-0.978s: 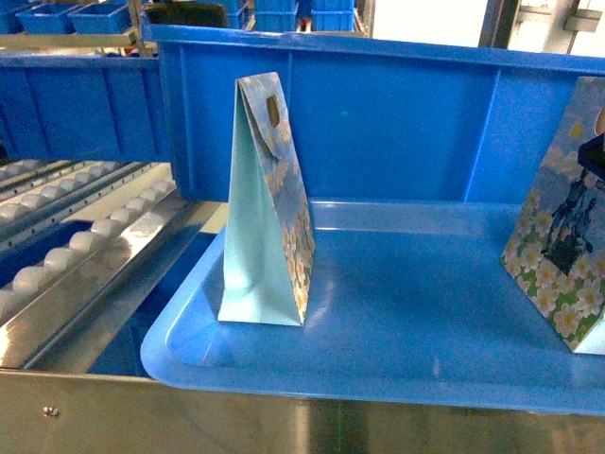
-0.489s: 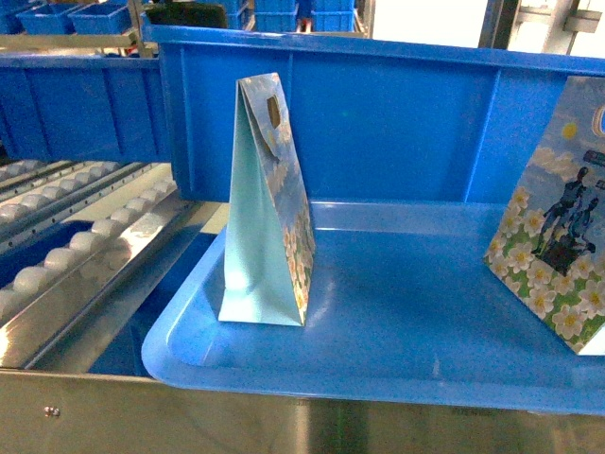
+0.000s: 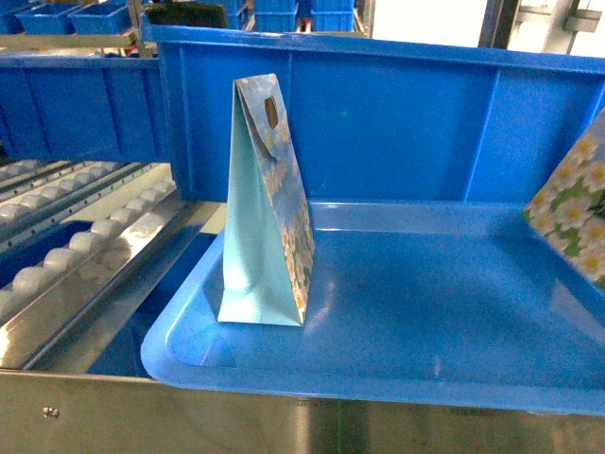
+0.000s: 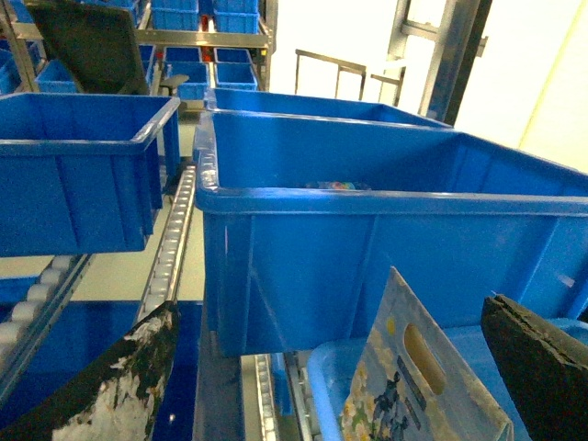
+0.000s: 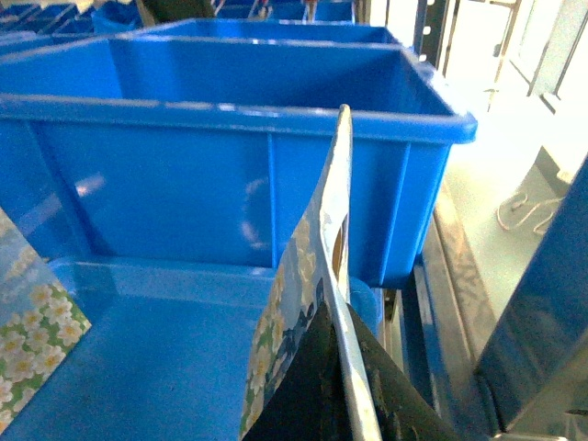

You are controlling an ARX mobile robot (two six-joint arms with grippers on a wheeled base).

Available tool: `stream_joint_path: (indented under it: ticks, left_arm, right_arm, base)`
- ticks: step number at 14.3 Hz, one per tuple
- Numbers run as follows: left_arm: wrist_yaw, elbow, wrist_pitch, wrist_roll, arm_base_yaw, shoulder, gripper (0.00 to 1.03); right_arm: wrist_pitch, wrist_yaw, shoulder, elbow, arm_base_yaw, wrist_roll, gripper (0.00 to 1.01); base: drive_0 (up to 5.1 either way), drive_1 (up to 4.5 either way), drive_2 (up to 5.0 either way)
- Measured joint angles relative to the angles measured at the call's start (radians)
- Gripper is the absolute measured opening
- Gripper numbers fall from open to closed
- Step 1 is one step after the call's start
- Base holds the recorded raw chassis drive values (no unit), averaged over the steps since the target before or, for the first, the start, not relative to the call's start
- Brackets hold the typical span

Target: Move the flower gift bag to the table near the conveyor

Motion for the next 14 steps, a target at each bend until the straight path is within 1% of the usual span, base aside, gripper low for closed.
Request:
stream_joint_path:
  ticks: [1, 2, 5, 6, 7, 9, 10, 12, 14]
  left_arm:
    - [0.0, 0.0, 0.0, 0.0, 0.0, 0.0, 0.98]
    - [0.0, 0.0, 0.0, 0.0, 0.0, 0.0, 0.98]
    - [0.0, 0.0, 0.0, 0.0, 0.0, 0.0, 0.98]
    - [0.0, 0.0, 0.0, 0.0, 0.0, 0.0, 0.98]
    - [0.0, 0.0, 0.0, 0.0, 0.0, 0.0, 0.98]
    - [0.0, 0.0, 0.0, 0.0, 0.0, 0.0, 0.98]
    - [0.0, 0.0, 0.0, 0.0, 0.0, 0.0, 0.98]
    - [0.0, 0.0, -0.001, 0.0, 0.0, 0.0, 0.98]
    - [0.0, 0.0, 0.0, 0.0, 0.0, 0.0, 0.98]
  right_arm:
    - [-0.019, -0.013, -0.097, -0.019, -0.017, -0.008, 0.02]
    - [-0.04, -0.018, -0.194, -0.038, -0.036, -0.026, 0.02]
    - [-0.146, -0.08, -0.448, -0.057, -0.128, -0.042, 0.02]
    - [-0.187, -0.12, -0.528, -0.061, -0.175, -0.043, 0.02]
    - [-0.222, -0.164, -0.603, -0.07, -0.238, -0.045, 0.02]
    - [-0.275, -0.269, -0.727, -0.096, -0.379, -0.045, 0.02]
    - [-0.256, -0.303, -0.745, -0.108, -0.433, -0.044, 0.02]
    - [-0.269, -0.308, -0.745, -0.131, -0.462, -0.047, 0.02]
    - [-0.264, -0.307, -0.745, -0.135, -0.466, -0.047, 0.02]
  base:
    - [0.0, 0.0, 0.0]
    - [0.0, 0.0, 0.0]
    - [0.0, 0.0, 0.0]
    - [0.0, 0.0, 0.0]
    - [0.0, 0.0, 0.0]
    - [0.0, 0.0, 0.0]
    - [0.0, 0.0, 0.0]
    - [0.0, 0.0, 0.0]
    - [0.0, 0.0, 0.0]
